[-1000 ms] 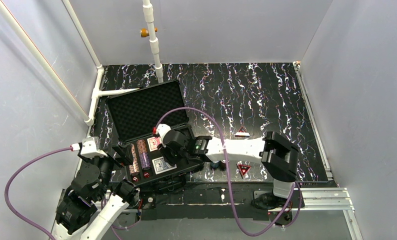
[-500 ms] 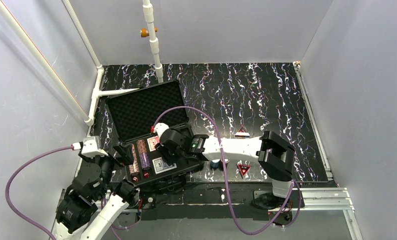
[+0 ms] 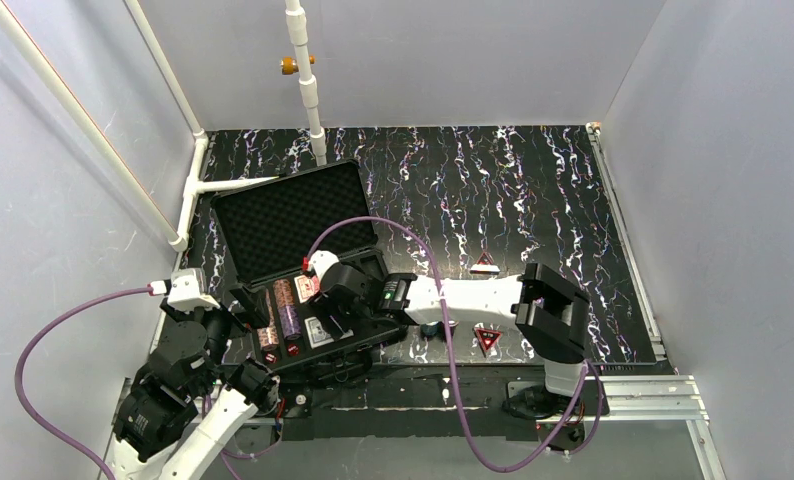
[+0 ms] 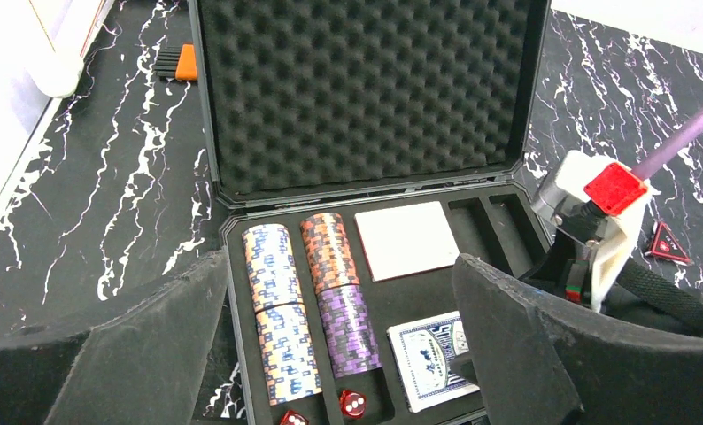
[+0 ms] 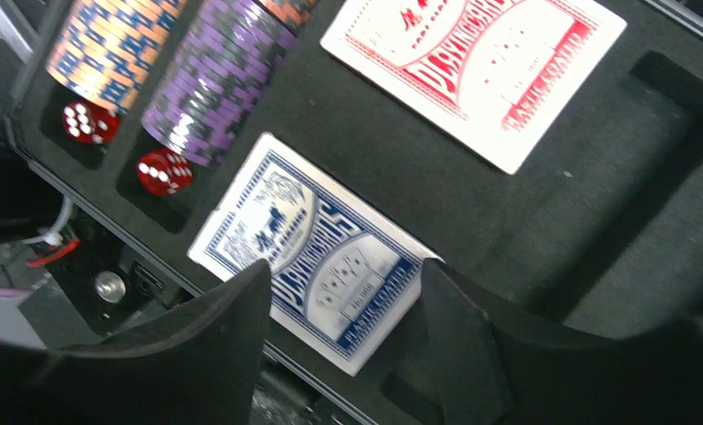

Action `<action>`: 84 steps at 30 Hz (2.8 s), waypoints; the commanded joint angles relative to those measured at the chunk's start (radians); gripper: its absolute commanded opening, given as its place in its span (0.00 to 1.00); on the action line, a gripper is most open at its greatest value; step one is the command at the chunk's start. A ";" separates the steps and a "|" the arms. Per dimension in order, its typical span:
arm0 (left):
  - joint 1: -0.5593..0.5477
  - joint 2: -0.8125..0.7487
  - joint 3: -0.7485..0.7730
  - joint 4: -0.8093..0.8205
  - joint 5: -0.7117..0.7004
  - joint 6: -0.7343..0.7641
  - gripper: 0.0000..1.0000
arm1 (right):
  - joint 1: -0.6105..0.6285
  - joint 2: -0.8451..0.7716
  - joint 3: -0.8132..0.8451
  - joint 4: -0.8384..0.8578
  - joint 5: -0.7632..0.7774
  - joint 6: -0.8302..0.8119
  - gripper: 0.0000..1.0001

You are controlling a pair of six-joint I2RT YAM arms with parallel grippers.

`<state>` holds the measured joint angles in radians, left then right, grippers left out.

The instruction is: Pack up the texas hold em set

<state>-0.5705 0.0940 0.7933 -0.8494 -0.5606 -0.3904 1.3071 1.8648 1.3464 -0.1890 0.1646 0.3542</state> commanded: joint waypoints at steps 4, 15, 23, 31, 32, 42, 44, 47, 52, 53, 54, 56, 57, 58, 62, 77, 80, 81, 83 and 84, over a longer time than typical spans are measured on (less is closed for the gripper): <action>0.006 0.018 0.009 -0.019 -0.013 -0.007 0.98 | -0.002 -0.130 0.036 -0.143 0.150 -0.043 0.84; 0.006 0.124 0.032 -0.012 0.112 0.040 0.98 | -0.006 -0.400 -0.101 -0.271 0.535 0.001 0.98; 0.004 0.471 0.093 0.110 0.593 0.136 0.96 | -0.145 -0.615 -0.236 -0.300 0.525 0.035 0.98; -0.104 0.834 0.184 0.272 0.801 0.180 0.98 | -0.304 -0.768 -0.254 -0.344 0.519 0.023 0.98; -0.134 0.863 0.189 0.304 0.786 0.183 0.98 | -0.311 -0.779 -0.248 -0.349 0.527 0.018 0.98; -0.390 1.141 0.199 0.533 0.708 0.319 0.87 | -0.327 -0.887 -0.212 -0.380 0.565 0.003 0.98; -0.424 1.193 0.218 0.542 0.704 0.354 0.85 | -0.328 -0.906 -0.215 -0.379 0.552 -0.008 0.98; -0.465 1.269 0.251 0.548 0.710 0.386 0.82 | -0.327 -0.930 -0.216 -0.381 0.549 -0.017 0.98; -0.486 1.385 0.298 0.548 0.723 0.436 0.79 | -0.327 -0.952 -0.206 -0.402 0.551 -0.024 0.98; -0.487 1.405 0.306 0.545 0.722 0.437 0.79 | -0.327 -0.954 -0.203 -0.407 0.550 -0.024 0.98; -0.488 1.423 0.312 0.542 0.718 0.436 0.78 | -0.328 -0.958 -0.202 -0.408 0.546 -0.024 0.98; -0.489 1.461 0.330 0.531 0.721 0.437 0.78 | -0.327 -0.962 -0.202 -0.408 0.538 -0.026 0.98; -0.489 1.479 0.338 0.525 0.724 0.435 0.77 | -0.327 -0.963 -0.202 -0.408 0.534 -0.027 0.98; -0.490 1.494 0.346 0.517 0.731 0.433 0.76 | -0.327 -0.964 -0.202 -0.408 0.533 -0.027 0.98; -0.498 1.529 0.365 0.501 0.738 0.426 0.75 | -0.327 -0.962 -0.204 -0.409 0.529 -0.036 0.98; -0.524 1.618 0.416 0.422 0.680 0.425 0.61 | -0.328 -0.961 -0.209 -0.408 0.526 -0.046 0.98; -0.529 1.629 0.421 0.404 0.661 0.413 0.61 | -0.327 -0.959 -0.210 -0.407 0.526 -0.046 0.98; -0.532 1.629 0.419 0.403 0.653 0.409 0.61 | -0.327 -0.958 -0.210 -0.405 0.524 -0.046 0.98; -0.535 1.630 0.416 0.405 0.651 0.403 0.60 | -0.328 -0.955 -0.210 -0.403 0.523 -0.046 0.98; -0.537 1.630 0.415 0.405 0.646 0.402 0.57 | -0.327 -0.954 -0.211 -0.403 0.522 -0.046 0.98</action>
<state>-1.0950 1.7329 1.1828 -0.4095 0.1139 0.0200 0.9829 0.9176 1.0996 -0.6056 0.6796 0.3145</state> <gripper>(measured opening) 0.603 0.983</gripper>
